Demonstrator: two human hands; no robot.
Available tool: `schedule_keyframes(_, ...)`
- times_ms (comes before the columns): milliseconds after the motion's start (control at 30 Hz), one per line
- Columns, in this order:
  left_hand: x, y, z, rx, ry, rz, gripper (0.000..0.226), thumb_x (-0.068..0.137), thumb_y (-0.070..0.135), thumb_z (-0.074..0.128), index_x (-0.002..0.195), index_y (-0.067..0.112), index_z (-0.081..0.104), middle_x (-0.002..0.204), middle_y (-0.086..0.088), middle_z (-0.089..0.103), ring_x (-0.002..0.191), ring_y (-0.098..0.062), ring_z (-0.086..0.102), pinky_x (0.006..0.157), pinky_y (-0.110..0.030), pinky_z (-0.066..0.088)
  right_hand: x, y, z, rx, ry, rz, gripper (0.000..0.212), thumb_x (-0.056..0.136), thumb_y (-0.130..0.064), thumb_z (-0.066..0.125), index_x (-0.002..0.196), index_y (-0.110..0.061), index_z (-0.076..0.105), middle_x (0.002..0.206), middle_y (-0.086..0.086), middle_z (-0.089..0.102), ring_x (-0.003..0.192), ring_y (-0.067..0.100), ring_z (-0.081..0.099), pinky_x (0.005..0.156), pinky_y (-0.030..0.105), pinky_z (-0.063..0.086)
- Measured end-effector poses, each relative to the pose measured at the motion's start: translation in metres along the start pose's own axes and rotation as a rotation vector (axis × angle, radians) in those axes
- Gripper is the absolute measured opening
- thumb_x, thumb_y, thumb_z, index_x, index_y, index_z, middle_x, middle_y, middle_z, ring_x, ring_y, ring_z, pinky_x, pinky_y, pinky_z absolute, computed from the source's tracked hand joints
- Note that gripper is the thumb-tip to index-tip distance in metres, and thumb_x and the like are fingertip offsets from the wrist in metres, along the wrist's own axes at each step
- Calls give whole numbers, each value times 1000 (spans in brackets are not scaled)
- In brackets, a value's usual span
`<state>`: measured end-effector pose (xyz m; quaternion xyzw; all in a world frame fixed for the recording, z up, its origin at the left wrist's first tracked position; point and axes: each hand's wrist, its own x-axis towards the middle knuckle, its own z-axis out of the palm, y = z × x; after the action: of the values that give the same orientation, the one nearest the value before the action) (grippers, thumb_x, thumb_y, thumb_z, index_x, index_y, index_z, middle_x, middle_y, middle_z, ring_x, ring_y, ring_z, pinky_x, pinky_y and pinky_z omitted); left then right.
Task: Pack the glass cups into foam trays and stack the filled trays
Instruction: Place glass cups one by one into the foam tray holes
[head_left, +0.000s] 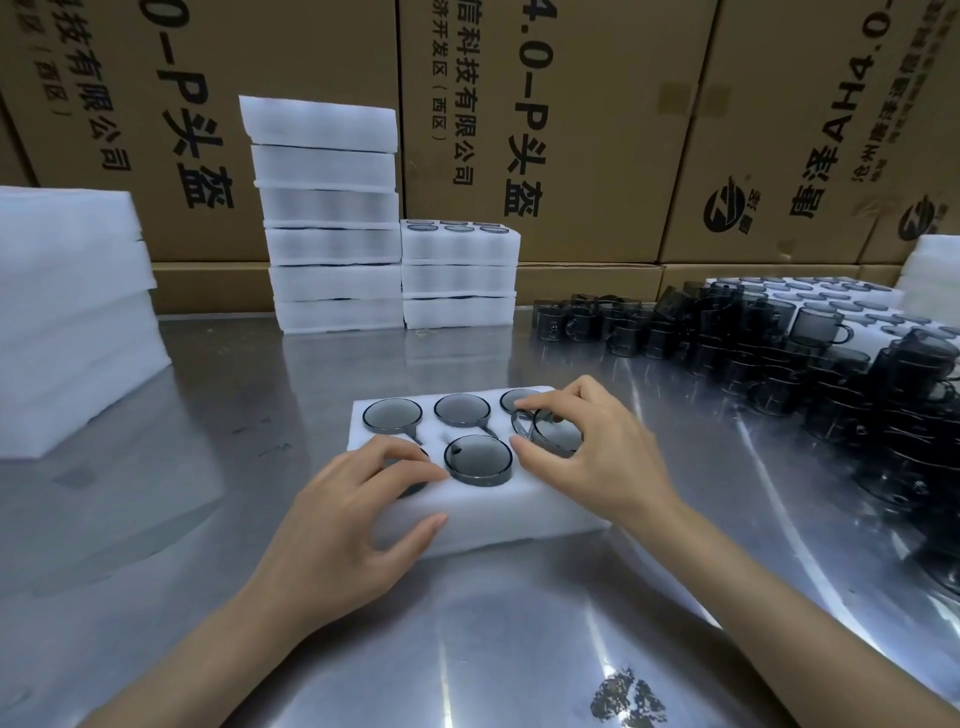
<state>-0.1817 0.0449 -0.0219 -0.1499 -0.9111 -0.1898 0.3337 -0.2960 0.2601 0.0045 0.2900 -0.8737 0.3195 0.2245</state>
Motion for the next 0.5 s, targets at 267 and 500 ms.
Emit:
schedule_keyframes(267,16,27,-3,132,7,89,46,83,44,54,121,20,62,124,7,59,111,-13,56,103,-47,40,-10,16,-25,98,34,-35,54,86,-58,31,136,-42,44,122,-38,46,119,-7,41,94,6,27)
schedule_keyframes(500,41,65,24,354,-229,146,69,89,56,32,143,13,42,150,0,37,137,-19,38,111,-45,29,-15,12,-22,55,-141,-111,48,93,-30,29,137,-27,47,142,-19,42,136,-1,31,114,22,22)
